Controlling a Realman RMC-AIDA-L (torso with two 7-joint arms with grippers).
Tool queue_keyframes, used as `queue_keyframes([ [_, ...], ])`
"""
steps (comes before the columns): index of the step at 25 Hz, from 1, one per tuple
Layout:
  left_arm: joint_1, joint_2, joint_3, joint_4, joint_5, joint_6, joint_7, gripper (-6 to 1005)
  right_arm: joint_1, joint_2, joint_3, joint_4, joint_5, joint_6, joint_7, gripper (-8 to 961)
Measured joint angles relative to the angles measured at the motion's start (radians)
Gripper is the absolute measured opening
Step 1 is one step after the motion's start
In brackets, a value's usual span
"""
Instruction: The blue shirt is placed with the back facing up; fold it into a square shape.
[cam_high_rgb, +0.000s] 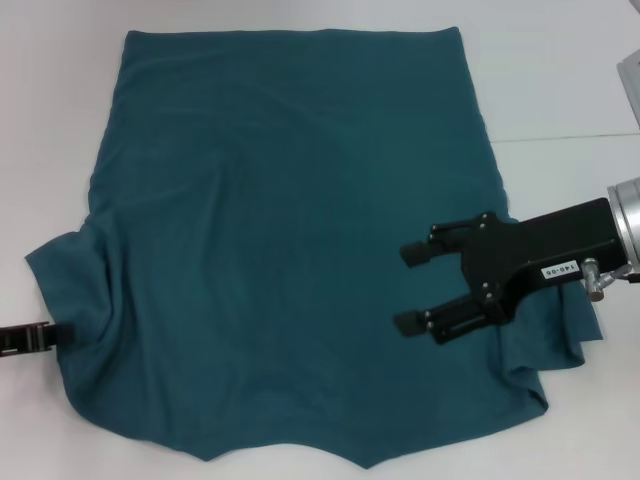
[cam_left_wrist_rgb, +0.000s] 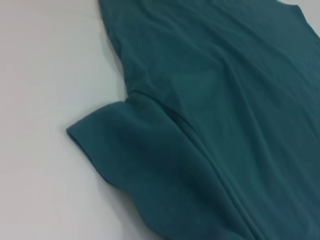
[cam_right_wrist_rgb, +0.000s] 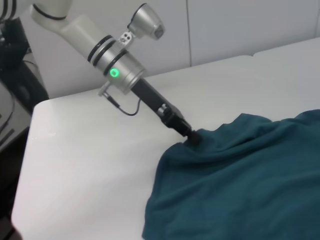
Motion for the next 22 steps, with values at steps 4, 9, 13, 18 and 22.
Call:
queue_keyframes([
  [4,0.000,0.001,-0.019,0.008,-0.006,0.000,0.000,3,-0.016,0.005,0.002,0.003,0.017,0.037,-0.007,944],
  [9,-0.003,0.007,-0.044,0.023,-0.019,0.014,0.002,3,-0.049,0.005,0.008,0.030,0.076,0.082,-0.041,944],
  [13,-0.003,0.008,-0.048,0.054,-0.048,0.048,0.011,2,-0.087,0.004,0.009,0.056,0.138,0.140,-0.073,943],
  [18,-0.011,0.008,-0.046,0.112,-0.074,0.115,0.017,2,-0.113,0.001,0.019,0.083,0.186,0.189,-0.085,941],
  [22,-0.023,0.003,-0.039,0.151,-0.100,0.173,0.032,2,-0.116,0.002,0.039,0.093,0.198,0.196,-0.089,940],
])
